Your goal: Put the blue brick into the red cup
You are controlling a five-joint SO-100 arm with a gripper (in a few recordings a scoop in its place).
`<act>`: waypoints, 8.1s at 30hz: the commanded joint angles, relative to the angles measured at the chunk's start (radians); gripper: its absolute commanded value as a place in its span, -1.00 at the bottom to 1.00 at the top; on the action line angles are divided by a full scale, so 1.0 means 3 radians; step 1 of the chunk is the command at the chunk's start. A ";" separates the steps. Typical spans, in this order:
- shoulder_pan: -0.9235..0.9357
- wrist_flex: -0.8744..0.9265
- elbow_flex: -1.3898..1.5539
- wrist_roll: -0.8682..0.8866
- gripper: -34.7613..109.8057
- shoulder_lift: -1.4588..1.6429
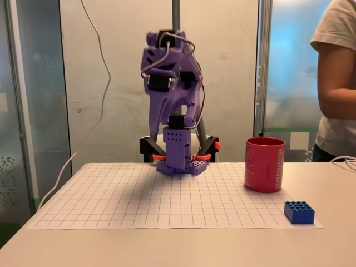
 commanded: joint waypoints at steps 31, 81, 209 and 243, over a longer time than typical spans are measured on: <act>-0.3068 -0.0690 -0.1646 -0.1815 -0.52 -0.2623; -0.3590 -0.0798 -0.2316 -0.1657 -0.52 -0.3549; -0.5011 0.0235 -0.0649 0.0107 -0.52 -0.0992; -0.4674 0.0189 -0.0634 -0.0409 0.10 -0.0844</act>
